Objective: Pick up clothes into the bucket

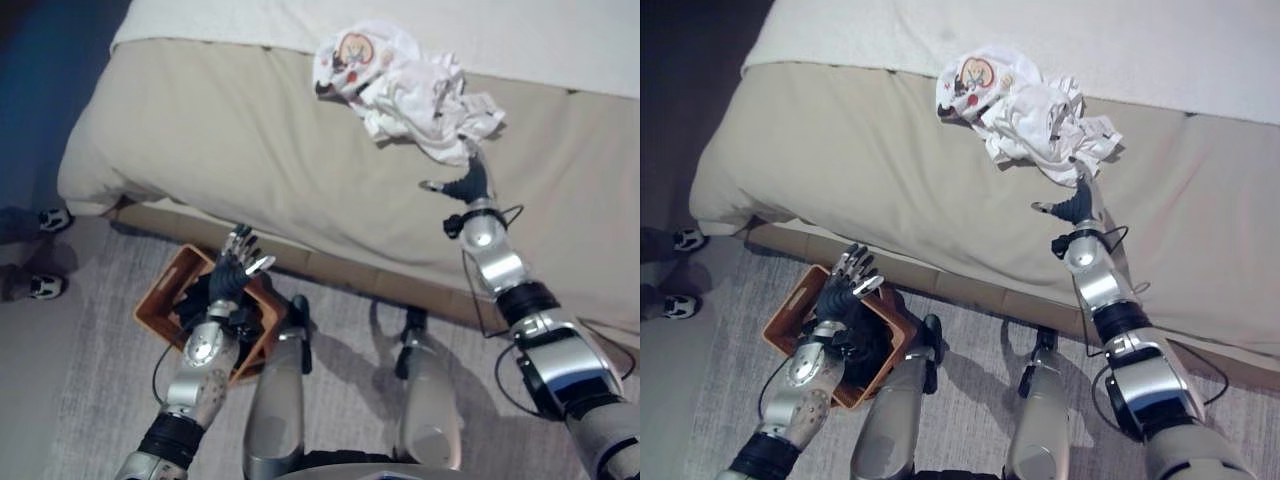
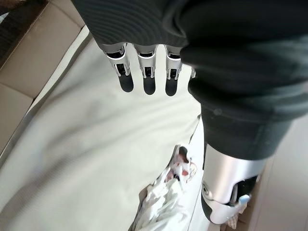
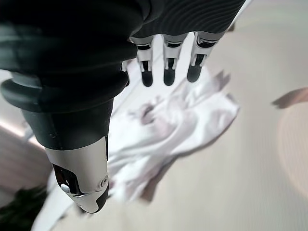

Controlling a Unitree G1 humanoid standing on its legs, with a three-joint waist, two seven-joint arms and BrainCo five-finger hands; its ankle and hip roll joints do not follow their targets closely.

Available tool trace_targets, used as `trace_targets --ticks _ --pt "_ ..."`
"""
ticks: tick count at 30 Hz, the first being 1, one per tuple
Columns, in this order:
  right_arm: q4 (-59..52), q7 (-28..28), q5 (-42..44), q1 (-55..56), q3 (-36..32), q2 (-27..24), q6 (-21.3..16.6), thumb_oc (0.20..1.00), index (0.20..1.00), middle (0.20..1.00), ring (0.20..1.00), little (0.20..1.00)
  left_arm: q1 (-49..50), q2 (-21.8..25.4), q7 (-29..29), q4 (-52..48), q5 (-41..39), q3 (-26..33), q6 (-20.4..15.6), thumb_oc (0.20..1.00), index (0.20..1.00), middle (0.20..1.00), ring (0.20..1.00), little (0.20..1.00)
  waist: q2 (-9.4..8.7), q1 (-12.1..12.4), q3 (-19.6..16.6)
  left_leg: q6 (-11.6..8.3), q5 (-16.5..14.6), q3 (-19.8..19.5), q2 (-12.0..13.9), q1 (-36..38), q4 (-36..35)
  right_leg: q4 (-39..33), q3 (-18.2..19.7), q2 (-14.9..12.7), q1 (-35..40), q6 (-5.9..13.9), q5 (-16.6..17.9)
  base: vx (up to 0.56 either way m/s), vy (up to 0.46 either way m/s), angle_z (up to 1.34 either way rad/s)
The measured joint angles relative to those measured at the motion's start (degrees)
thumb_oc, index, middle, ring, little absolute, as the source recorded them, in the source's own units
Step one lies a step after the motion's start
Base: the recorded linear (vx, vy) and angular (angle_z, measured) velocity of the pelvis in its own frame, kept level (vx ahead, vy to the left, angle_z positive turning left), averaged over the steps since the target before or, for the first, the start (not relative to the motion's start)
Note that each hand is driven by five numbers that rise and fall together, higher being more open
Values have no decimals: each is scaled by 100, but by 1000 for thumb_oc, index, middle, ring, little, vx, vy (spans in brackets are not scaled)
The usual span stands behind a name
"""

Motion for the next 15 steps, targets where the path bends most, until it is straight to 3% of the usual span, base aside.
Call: trace_targets --ticks 4,15 --pt "505 -220 -167 -724 79 -482 126 1000 1000 1000 1000 1000 -20 -5 85 -107 1 -5 -27 1000 1000 1000 1000 1000 20 141 82 -25 19 -100 -3 -654 204 291 -19 9 -667 -98 121 -17 -2 9" --pt "1192 -763 -828 -2011 462 -964 473 1000 1000 1000 1000 1000 -81 -2 402 -325 50 -27 -127 1000 1000 1000 1000 1000 16 328 97 -23 23 -395 -100 -1500 482 1008 -197 -180 -1520 -219 -118 13 -8 13"
